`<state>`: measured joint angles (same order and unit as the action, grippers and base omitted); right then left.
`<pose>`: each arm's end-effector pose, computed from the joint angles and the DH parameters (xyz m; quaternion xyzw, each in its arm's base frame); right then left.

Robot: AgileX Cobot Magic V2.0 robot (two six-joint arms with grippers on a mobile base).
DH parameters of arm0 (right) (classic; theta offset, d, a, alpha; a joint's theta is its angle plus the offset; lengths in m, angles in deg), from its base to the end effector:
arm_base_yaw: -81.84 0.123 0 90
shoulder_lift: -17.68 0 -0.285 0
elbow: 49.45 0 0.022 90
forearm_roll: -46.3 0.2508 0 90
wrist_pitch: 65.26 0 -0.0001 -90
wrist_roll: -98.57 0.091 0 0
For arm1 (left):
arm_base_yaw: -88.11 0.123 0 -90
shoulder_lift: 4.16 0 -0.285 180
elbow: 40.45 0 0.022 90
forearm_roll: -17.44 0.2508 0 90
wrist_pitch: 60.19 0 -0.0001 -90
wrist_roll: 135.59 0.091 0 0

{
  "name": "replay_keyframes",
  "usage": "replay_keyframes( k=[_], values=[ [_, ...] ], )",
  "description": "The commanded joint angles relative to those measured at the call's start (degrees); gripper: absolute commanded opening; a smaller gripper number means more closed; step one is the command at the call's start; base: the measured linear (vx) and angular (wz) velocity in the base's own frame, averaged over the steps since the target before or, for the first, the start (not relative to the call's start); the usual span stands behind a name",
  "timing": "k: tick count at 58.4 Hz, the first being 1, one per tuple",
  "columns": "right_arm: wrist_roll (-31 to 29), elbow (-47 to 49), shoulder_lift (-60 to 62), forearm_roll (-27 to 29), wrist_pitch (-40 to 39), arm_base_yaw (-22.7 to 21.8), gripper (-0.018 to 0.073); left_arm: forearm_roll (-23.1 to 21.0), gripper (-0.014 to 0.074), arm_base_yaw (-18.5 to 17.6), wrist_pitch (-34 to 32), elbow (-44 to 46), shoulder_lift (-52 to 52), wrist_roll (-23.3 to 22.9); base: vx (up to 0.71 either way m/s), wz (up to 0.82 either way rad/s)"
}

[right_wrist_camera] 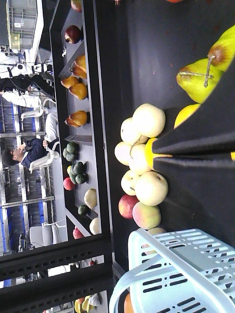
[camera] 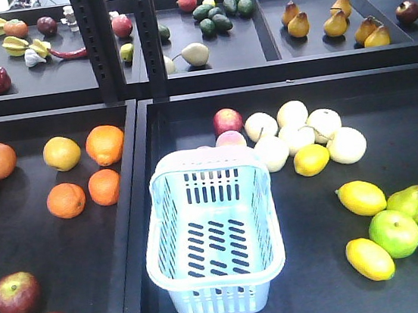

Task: Pick three apples into basket with both arms
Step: 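Drive up to the table edge and stop facing the basket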

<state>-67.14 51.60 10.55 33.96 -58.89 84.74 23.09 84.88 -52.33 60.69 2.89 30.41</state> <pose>0.0568 0.0007 0.1937 0.0027 0.7212 0.0212 0.6924 0.0565 -0.0020 0.1918 -0.0375 0.7288 -0.0644 0.6807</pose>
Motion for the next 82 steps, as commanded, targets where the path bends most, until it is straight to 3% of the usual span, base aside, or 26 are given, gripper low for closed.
replay_keyframes(
  k=[1, 14, 24, 32, 49, 56, 59, 66, 82],
  values=[
    [-0.14, -0.65, 0.67, -0.71, -4.12, -0.23, -0.0006, 0.03, -0.0006, 0.02, -4.33, 1.48, -0.74, -0.55, 0.0, 0.0],
    [-0.14, -0.65, 0.67, -0.71, -4.12, -0.23, -0.0006, -1.21, -0.0006, 0.02, -5.78, 1.48, -0.74, -0.64, 0.0, 0.0],
    [-0.14, -0.65, 0.67, -0.71, -4.12, -0.23, -0.0006, -13.49, -0.0006, 0.02, -10.07, 1.48, -0.74, -6.25, 0.0, 0.0],
    [-0.14, -0.65, 0.67, -0.71, -4.12, -0.23, -0.0006, -21.35, -0.0006, 0.02, -12.32, 1.48, -0.74, -7.96, 0.0, 0.0],
    [-0.14, -0.65, 0.67, -0.71, -4.12, -0.23, -0.0006, -29.76, -0.0006, 0.02, -18.99, 1.94, -0.74, -8.24, 0.0, 0.0],
    [-0.14, -0.65, 0.67, -0.71, -4.12, -0.23, -0.0006, -33.41, -0.0006, -0.03, -21.79, 2.81, -0.74, -14.25, 0.0, 0.0],
    [-0.14, -0.65, 0.67, -0.71, -4.12, -0.23, -0.0006, -33.29, -0.0006, -0.03, -21.79, 4.51, -0.74, -17.05, 0.0, 0.0],
    [-0.14, -0.65, 0.67, -0.71, -4.12, -0.23, -0.0006, -32.64, -0.0006, -0.03, -21.74, 9.27, -0.66, -16.52, 0.0, 0.0],
    [-0.14, -0.65, 0.67, -0.71, -4.12, -0.23, -0.0006, -21.84, -0.0006, -0.03, -19.26, 24.26, 5.17, -16.51, 0.0, 0.0]
  ],
)
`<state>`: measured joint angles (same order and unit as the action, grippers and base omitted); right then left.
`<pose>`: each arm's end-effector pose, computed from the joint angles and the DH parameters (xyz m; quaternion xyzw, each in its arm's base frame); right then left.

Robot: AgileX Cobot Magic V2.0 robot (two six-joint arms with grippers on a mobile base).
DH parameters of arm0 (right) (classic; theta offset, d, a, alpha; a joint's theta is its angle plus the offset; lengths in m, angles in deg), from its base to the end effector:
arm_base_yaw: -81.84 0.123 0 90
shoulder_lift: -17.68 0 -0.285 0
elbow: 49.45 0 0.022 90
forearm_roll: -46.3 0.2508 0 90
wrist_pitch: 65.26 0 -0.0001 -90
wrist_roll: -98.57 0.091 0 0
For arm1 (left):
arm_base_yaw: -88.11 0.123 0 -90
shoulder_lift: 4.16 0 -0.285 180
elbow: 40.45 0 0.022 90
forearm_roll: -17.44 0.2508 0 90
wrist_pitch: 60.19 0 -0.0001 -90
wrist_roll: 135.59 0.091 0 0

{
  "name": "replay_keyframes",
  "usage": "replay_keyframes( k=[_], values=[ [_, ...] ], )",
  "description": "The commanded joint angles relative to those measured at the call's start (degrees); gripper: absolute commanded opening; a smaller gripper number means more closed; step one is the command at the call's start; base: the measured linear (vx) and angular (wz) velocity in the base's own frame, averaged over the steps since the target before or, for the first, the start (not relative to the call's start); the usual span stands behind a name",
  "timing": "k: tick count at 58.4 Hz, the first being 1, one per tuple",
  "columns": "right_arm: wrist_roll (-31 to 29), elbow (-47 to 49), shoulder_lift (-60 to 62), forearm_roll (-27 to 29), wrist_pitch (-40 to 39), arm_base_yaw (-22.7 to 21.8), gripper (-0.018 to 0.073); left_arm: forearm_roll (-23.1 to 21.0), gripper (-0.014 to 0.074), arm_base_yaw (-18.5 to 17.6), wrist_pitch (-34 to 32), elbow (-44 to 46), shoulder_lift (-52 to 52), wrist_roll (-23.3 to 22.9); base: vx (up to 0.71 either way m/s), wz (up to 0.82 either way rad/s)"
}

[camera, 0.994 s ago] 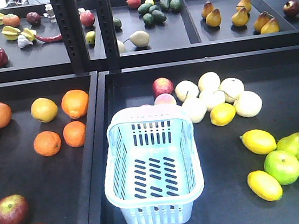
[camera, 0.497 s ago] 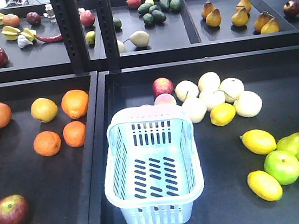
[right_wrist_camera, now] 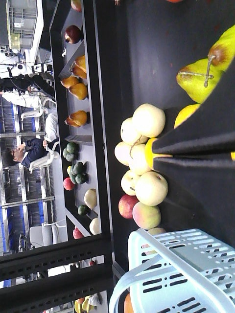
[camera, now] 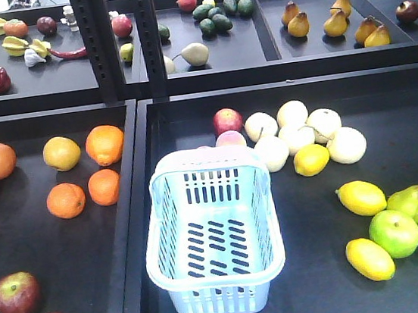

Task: Pick three apples into basket with both arms
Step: 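Drive up to the table edge and stop facing the basket, then reach the left gripper over the basket toward its handle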

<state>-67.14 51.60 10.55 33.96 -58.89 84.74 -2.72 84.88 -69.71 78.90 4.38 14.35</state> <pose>0.0568 0.0007 0.1937 0.0027 0.7212 0.0212 0.6924 0.0240 0.0038 0.3200 -0.2216 0.4507 -0.3743 0.7795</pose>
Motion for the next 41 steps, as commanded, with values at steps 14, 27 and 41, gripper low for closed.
replay_keyframes(
  k=[14, 27, 41],
  values=[
    [-0.14, -0.65, 0.67, -0.71, -4.12, -0.23, -0.0006, 11.29, -0.0006, -0.28, 3.53, 17.73, 14.59, -0.43, 0.0, 0.0],
    [-0.14, -0.65, 0.67, -0.71, -4.12, -0.23, -0.0006, 14.13, -0.0006, -6.23, 5.86, 22.92, 26.75, -0.32, 0.0, 0.0],
    [-0.14, -0.65, 0.67, -0.71, -4.12, -0.23, -0.0006, 26.36, -0.0006, -18.59, 5.71, 28.28, 41.31, -0.22, 0.0, 0.0]
  ],
)
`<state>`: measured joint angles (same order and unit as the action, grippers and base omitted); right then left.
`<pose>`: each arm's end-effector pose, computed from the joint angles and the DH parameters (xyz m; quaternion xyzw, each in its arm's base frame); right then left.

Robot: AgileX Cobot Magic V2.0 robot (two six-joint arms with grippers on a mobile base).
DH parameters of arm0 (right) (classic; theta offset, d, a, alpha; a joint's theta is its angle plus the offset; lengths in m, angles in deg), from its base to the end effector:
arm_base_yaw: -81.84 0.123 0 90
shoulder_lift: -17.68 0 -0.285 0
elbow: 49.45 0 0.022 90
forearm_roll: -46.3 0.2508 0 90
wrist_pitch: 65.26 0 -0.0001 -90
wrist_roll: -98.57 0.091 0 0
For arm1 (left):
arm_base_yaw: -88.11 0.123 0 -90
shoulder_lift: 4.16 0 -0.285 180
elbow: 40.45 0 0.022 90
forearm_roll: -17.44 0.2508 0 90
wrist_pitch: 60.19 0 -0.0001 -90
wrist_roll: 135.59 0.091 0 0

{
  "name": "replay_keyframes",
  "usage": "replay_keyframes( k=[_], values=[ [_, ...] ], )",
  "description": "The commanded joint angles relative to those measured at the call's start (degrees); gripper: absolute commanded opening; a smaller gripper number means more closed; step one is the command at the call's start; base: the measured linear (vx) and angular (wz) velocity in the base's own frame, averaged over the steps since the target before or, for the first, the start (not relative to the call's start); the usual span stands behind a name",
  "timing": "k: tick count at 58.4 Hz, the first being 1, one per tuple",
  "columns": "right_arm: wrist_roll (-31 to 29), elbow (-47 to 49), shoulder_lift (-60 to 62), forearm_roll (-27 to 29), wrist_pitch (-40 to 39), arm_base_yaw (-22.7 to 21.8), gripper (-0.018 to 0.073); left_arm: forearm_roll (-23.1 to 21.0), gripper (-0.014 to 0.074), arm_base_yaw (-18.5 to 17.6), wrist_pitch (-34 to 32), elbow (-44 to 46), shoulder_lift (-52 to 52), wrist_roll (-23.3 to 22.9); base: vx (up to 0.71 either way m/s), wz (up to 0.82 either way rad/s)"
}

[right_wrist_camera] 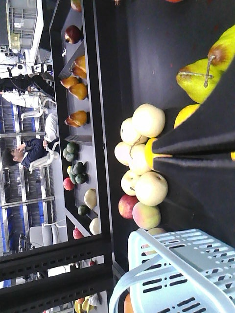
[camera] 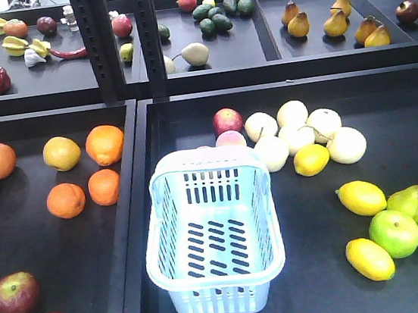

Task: Pick three apples into basket with both arms
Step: 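Reach the left gripper over the basket toward its handle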

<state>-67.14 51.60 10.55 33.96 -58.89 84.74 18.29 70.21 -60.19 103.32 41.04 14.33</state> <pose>0.0568 0.0007 0.1937 0.0027 0.7212 0.0212 0.6924 0.1274 -0.0412 0.3978 -0.0644 0.6491 -0.3030 0.6948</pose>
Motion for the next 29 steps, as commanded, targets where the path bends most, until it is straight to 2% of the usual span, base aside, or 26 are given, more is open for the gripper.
replay_keyframes(
  k=[1, 6, 10, 19, 29],
  values=[
    [-0.14, -0.65, 0.67, -0.71, -4.12, -0.23, -0.0006, 6.64, -0.0006, -4.94, -3.82, 4.6, 5.77, -0.2, 0.0, 0.0],
    [-0.14, -0.65, 0.67, -0.71, -4.12, -0.23, -0.0006, 11.79, -0.0006, -8.26, -3.31, 7.78, 10.61, -0.2, 0.0, 0.0],
    [-0.14, -0.65, 0.67, -0.71, -4.12, -0.23, -0.0006, 13.96, -0.0006, -9.86, -2.19, 10.56, 14.05, -0.26, 0.0, 0.0],
    [-0.14, -0.65, 0.67, -0.71, -4.12, -0.23, -0.0006, 13.93, -0.0006, -11.73, 4.72, 17.09, 20.95, 1.15, 0.0, 0.0],
    [-0.14, -0.65, 0.67, -0.71, -4.12, -0.23, -0.0006, 11.83, -0.0006, -13.14, 14.2, 25.9, 26.1, 10.99, 0.0, 0.0]
  ],
)
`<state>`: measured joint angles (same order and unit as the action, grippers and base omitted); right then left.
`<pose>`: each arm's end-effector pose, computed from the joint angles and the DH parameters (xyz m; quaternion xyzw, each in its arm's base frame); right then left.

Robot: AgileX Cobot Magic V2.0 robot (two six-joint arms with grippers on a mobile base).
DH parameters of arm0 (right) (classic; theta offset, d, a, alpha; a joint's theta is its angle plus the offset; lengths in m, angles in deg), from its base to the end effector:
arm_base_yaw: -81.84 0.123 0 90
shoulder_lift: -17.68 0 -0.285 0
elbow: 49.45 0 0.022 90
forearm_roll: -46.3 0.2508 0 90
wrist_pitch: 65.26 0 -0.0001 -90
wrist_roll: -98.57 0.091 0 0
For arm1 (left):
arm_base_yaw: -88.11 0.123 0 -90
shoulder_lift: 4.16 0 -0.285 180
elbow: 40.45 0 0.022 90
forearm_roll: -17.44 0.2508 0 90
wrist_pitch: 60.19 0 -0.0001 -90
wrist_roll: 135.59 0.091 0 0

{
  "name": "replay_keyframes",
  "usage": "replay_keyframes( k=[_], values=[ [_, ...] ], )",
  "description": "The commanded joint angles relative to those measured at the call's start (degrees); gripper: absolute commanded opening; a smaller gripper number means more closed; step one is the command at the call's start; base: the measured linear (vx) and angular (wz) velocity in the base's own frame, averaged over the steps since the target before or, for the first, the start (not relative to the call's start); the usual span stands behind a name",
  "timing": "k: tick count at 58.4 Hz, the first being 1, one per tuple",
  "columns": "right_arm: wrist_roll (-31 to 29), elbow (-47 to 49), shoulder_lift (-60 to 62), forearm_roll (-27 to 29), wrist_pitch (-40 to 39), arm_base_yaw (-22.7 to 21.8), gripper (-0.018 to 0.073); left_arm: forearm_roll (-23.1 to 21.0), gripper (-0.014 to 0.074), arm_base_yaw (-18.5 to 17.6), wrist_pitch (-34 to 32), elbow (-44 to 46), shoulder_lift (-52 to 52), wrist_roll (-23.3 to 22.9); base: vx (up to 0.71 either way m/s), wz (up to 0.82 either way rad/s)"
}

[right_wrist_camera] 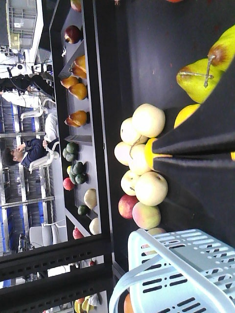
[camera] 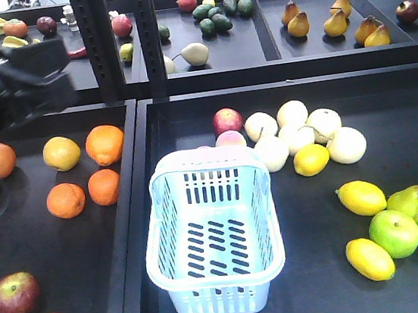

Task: Pick three apples into basket with both arms
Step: 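Reach the left gripper over the basket toward its handle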

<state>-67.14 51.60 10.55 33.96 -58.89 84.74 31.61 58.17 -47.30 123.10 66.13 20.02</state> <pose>0.0568 0.0007 0.1937 0.0027 0.7212 0.0212 0.6924 0.2128 -0.1168 0.4128 0.1107 0.7537 -0.2046 0.6147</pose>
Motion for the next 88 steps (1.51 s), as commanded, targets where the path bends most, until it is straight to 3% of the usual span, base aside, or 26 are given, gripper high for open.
replay_keyframes(
  k=[1, 5, 16, 21, 33, 40, 46, 54, 63, 71, 88],
  values=[
    [-0.14, -0.65, 0.67, -0.71, -4.12, -0.23, -0.0006, -2.35, -0.0006, -1.25, 2.95, 7.57, 1.35, 7.09, 0.0, 0.0],
    [-0.14, -0.65, 0.67, -0.71, -4.12, -0.23, -0.0006, -6.71, -0.0006, -1.53, 8.65, 12.3, 3.1, 14.01, 0.0, 0.0],
    [-0.14, -0.65, 0.67, -0.71, -4.12, -0.23, -0.0006, -26.62, -0.0006, -1.53, 27.73, 25.32, 8.75, 36.26, 0.0, 0.0],
    [-0.14, -0.65, 0.67, -0.71, -4.12, -0.23, -0.0006, -31.32, -0.0006, -1.53, 31.42, 27.34, 10.8, 42.01, 0.0, 0.0],
    [-0.14, -0.65, 0.67, -0.71, -4.12, -0.23, -0.0006, -32.92, 0.0004, -1.53, 29.86, 27.42, 12.08, 43.44, 0.0, 0.0],
    [-0.14, -0.65, 0.67, -0.71, -4.12, -0.23, -0.0006, -32.92, 0.0068, -1.53, 29.64, 27.42, 12.08, 43.44, 0.0, 0.0],
    [-0.14, -0.65, 0.67, -0.71, -4.12, -0.23, -0.0006, -32.92, 0.0194, -1.53, 29.13, 27.42, 12.08, 43.44, 0.0, 0.0],
    [-0.14, -0.65, 0.67, -0.71, -4.12, -0.23, -0.0006, -32.85, 0.0451, -1.53, 25.24, 27.42, 12.6, 43.49, 0.0, 0.0],
    [-0.14, -0.65, 0.67, -0.71, -4.12, -0.23, -0.0006, -32.81, 0.0614, -1.53, 24.55, 27.42, 15.69, 45.25, 0.0, 0.0],
    [-0.14, -0.65, 0.67, -0.71, -4.12, -0.23, -0.0006, -32.87, 0.0625, -1.53, 25.98, 27.42, 20.28, 50.72, 0.0, 0.0],
    [-0.14, -0.65, 0.67, -0.71, -4.12, -0.23, -0.0006, -32.92, 0.0557, -1.54, 26.13, 27.42, 28.54, 56.66, 0.0, 0.0]
  ],
)
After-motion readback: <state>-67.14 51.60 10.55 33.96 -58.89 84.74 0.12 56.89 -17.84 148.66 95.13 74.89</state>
